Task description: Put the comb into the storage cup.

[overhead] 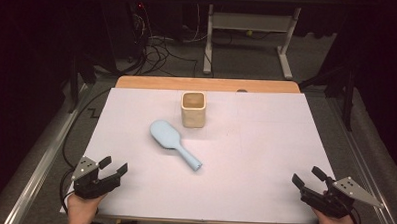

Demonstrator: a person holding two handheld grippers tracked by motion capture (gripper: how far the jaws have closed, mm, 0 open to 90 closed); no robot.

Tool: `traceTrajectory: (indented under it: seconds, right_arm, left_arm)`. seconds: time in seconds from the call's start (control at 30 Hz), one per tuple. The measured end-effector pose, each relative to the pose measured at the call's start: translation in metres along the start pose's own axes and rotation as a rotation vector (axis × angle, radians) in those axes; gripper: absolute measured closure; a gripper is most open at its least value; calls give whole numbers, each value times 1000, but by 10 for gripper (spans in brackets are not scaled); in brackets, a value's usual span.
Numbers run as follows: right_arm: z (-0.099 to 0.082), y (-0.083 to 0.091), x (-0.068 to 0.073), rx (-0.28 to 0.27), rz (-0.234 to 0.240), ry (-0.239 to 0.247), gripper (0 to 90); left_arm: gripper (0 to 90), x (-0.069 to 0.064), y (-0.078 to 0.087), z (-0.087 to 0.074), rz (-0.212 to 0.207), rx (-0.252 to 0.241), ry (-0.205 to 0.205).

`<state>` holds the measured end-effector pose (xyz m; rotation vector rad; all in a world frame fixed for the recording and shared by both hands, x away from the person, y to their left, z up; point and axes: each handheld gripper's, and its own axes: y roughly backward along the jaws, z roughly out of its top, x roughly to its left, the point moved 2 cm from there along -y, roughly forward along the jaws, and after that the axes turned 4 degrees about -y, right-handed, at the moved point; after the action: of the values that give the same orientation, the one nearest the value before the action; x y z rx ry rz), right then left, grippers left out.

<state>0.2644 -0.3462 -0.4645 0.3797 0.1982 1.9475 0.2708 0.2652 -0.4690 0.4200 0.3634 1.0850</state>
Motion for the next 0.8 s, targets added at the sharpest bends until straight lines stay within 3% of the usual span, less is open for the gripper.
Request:
traceTrajectory:
  seconds: [0.8]
  right_arm:
    - [0,-1,1,8,10,0,219]
  left_arm:
    - [311,-1,3,2,6,-26,-4]
